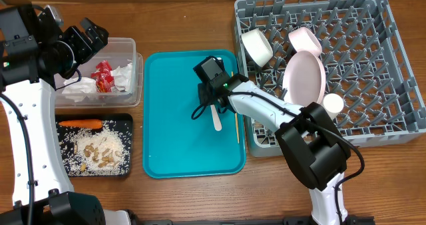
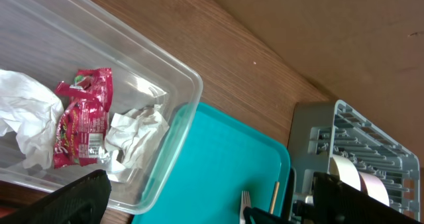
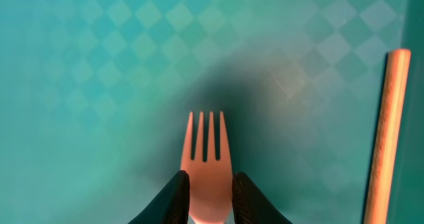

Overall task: Sort waste into correct bins and load items into the dishwasher
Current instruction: 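Lift the white fork off the teal tray with the right gripper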

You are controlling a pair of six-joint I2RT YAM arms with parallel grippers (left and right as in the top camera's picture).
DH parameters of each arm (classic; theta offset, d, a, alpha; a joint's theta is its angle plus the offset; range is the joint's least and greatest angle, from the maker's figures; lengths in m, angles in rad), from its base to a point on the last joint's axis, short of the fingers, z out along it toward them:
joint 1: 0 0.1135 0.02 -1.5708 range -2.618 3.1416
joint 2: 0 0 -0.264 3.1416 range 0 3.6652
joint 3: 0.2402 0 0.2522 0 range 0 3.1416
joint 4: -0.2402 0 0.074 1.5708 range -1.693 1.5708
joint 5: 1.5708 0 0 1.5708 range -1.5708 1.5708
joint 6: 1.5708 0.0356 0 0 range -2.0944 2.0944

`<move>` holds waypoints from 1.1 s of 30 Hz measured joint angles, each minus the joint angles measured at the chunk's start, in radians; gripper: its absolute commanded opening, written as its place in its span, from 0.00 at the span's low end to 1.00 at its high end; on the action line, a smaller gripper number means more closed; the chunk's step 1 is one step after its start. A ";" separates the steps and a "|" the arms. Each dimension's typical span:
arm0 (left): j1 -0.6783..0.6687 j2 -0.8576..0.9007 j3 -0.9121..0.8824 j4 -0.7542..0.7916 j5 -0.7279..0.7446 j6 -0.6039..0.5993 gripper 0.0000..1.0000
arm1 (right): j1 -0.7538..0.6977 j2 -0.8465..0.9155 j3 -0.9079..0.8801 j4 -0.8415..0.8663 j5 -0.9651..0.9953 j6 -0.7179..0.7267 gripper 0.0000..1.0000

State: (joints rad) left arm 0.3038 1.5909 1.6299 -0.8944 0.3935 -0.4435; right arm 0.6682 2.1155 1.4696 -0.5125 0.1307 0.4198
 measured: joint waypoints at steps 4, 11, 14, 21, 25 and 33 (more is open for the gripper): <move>0.000 0.000 0.000 0.000 0.000 0.000 1.00 | 0.000 0.003 0.000 0.018 0.000 0.022 0.25; 0.000 0.000 0.000 0.000 0.000 0.000 1.00 | 0.000 0.017 0.000 0.026 0.000 0.040 0.25; 0.000 0.000 0.000 0.000 0.000 0.000 1.00 | 0.000 0.019 0.000 0.026 0.000 0.047 0.28; 0.000 0.000 0.000 0.000 0.000 0.000 1.00 | 0.000 0.022 0.000 0.024 -0.003 0.052 0.14; 0.000 0.000 0.000 0.000 0.000 0.000 1.00 | 0.000 0.023 0.000 0.021 -0.004 0.052 0.08; 0.000 0.000 0.000 0.000 0.000 0.000 1.00 | 0.000 0.023 0.000 0.019 -0.003 0.051 0.04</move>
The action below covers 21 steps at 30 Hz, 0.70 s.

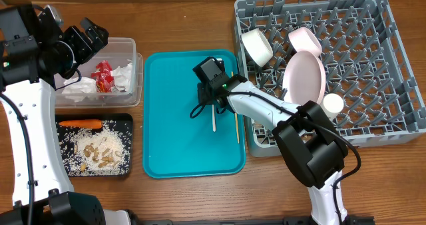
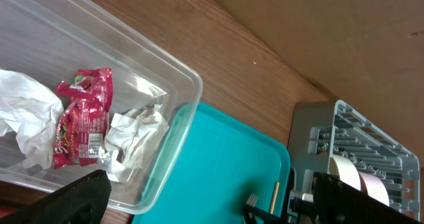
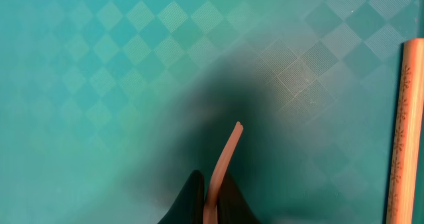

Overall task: Sort waste into correct bins and load items into the dishwasher
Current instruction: 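Lift the white fork off the teal tray with the right gripper, then carry the fork right and insert it into the rack, then release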

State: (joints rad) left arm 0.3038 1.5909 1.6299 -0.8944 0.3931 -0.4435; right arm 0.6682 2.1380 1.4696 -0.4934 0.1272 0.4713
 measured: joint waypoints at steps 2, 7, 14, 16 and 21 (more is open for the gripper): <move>0.000 0.000 0.000 0.000 0.000 0.000 1.00 | 0.000 0.000 0.000 -0.003 0.000 0.000 0.04; 0.000 0.000 0.000 0.000 0.000 0.000 1.00 | 0.000 -0.009 0.000 -0.038 0.000 0.000 0.04; 0.000 0.000 0.000 0.000 0.000 0.000 1.00 | 0.000 -0.125 -0.006 -0.157 0.000 -0.002 0.04; 0.000 0.000 0.000 0.000 0.000 0.000 1.00 | 0.000 -0.202 -0.006 -0.188 0.002 -0.006 0.04; 0.000 0.000 0.000 0.000 0.000 0.000 1.00 | 0.000 -0.399 -0.006 -0.251 0.008 -0.082 0.04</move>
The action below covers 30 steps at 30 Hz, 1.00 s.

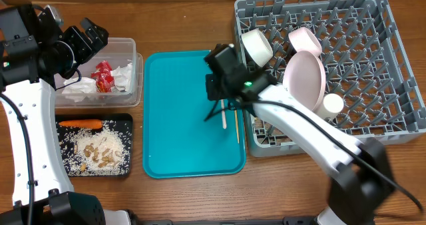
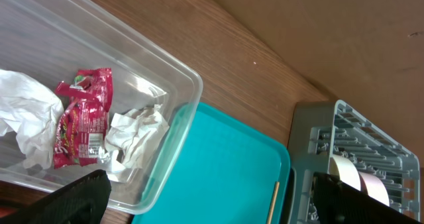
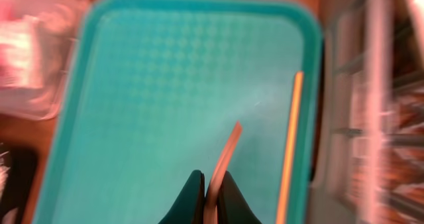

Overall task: Sort waste into correct bins and load items into the dishwasher
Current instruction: 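Carry the fork right and insert it into the rack, then release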

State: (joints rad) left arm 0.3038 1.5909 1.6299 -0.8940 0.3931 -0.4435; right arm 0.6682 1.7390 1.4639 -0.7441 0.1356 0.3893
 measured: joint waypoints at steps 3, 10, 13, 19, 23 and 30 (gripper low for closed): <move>0.000 0.000 0.000 0.000 0.000 0.000 1.00 | 0.000 -0.066 0.000 -0.044 0.039 -0.065 0.04; 0.000 0.000 0.000 0.000 0.000 0.000 1.00 | -0.008 -0.087 0.000 -0.184 0.248 -0.137 0.04; 0.000 0.000 0.000 0.000 0.000 0.000 1.00 | -0.043 -0.087 0.000 -0.210 0.292 -0.147 0.04; 0.000 0.000 0.000 0.000 0.000 0.000 1.00 | -0.174 -0.087 0.000 -0.213 0.260 -0.148 0.04; 0.000 0.000 0.000 0.000 0.000 0.000 1.00 | -0.261 -0.087 -0.018 -0.204 0.208 -0.152 0.04; 0.000 0.000 0.000 0.000 0.000 0.000 1.00 | -0.330 -0.087 -0.068 -0.199 0.123 -0.194 0.04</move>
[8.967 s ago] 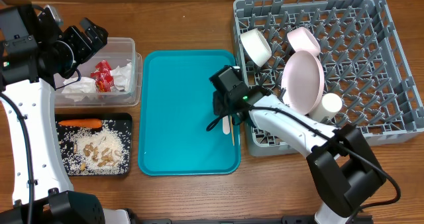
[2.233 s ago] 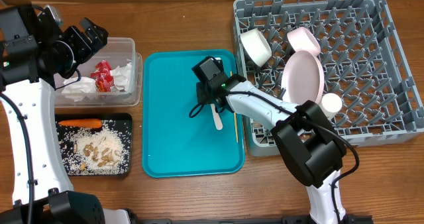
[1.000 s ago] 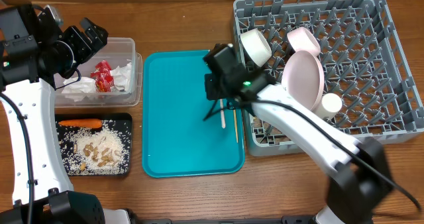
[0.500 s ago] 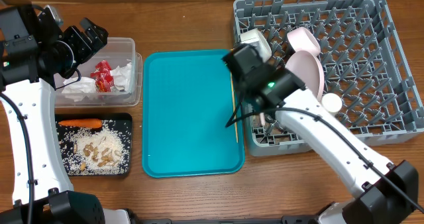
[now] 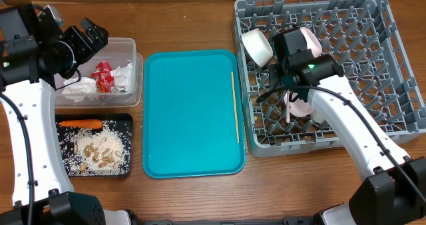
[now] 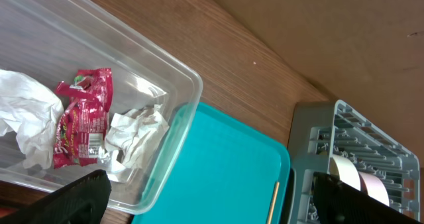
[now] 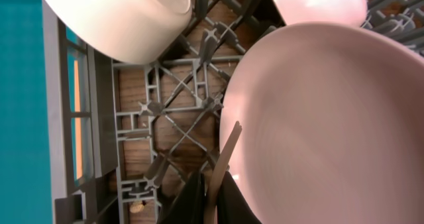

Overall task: Sort waste into correct bins and load items into the dishwasher
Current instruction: 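Carry the fork right and insert it into the rack, then release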

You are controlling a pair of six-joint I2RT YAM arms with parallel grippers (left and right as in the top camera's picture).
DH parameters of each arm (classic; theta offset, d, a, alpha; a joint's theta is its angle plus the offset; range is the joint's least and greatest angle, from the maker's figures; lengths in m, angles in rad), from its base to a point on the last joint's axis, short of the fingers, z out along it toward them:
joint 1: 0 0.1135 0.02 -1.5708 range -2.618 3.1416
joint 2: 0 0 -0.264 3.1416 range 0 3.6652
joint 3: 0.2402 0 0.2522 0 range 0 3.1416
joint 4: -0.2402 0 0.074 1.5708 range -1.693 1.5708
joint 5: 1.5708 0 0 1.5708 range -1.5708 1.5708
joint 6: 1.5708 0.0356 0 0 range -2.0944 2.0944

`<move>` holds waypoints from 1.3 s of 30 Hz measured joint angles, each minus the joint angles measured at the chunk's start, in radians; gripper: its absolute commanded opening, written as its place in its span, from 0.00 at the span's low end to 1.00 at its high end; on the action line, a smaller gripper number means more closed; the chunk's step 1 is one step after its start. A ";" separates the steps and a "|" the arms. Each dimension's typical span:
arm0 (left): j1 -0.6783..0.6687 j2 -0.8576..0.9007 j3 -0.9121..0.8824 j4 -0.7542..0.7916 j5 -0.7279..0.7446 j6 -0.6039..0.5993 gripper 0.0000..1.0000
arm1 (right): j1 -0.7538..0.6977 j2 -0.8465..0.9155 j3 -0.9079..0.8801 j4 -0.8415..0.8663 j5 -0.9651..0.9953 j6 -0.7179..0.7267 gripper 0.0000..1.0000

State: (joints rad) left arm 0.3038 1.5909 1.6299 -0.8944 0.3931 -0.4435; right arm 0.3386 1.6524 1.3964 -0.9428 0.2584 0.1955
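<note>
My right gripper (image 5: 287, 90) is shut on a pale fork (image 7: 227, 151), held edge-on with its tines pointing away from the wrist camera. It hangs over the grey dish rack (image 5: 373, 65), right beside the pink plate (image 7: 311, 118) and below the white bowl (image 7: 119, 18). A pink bowl (image 7: 318, 2) stands behind the plate. One wooden chopstick (image 5: 235, 105) lies along the right side of the teal tray (image 5: 186, 112). My left gripper (image 5: 86, 35) is open over the clear bin (image 5: 130, 85), with nothing between its fingers.
The clear bin holds a red wrapper (image 6: 79, 124) and crumpled tissue (image 6: 136, 138). A black tray (image 5: 126, 122) at the front left holds a carrot (image 5: 80, 124) and rice. The rack's upright prongs surround the fork.
My right gripper, still shut on the fork, has moved right from above the teal tray to over the dish rack, beside the pink plate. The left arm has not moved.
First my right gripper was shut on the fork lying flat on the tray. Then the fork was turned on edge just above the tray. Later it was held higher, near the tray's right side, and now it is over the rack.
</note>
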 measured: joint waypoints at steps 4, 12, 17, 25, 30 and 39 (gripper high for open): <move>0.000 0.000 0.000 0.000 0.000 0.000 1.00 | -0.003 0.000 -0.014 0.020 -0.024 -0.014 0.04; 0.000 0.000 0.000 0.000 0.000 0.000 1.00 | -0.003 0.000 -0.094 0.084 -0.040 -0.021 0.04; 0.000 0.000 0.000 0.000 0.000 0.000 1.00 | -0.003 0.000 -0.113 0.112 -0.042 -0.021 0.13; 0.000 0.000 0.000 0.000 0.000 0.000 1.00 | -0.003 0.000 -0.114 0.141 -0.045 -0.021 0.45; 0.000 0.000 0.000 0.000 0.000 0.000 1.00 | -0.003 0.000 -0.114 0.154 -0.045 -0.032 0.37; 0.000 0.000 0.000 0.000 0.000 0.000 1.00 | -0.004 -0.001 -0.034 0.084 -0.152 -0.032 0.34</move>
State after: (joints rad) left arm 0.3038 1.5909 1.6299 -0.8944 0.3931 -0.4435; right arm 0.3347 1.6512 1.3621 -0.8585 0.1066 0.1635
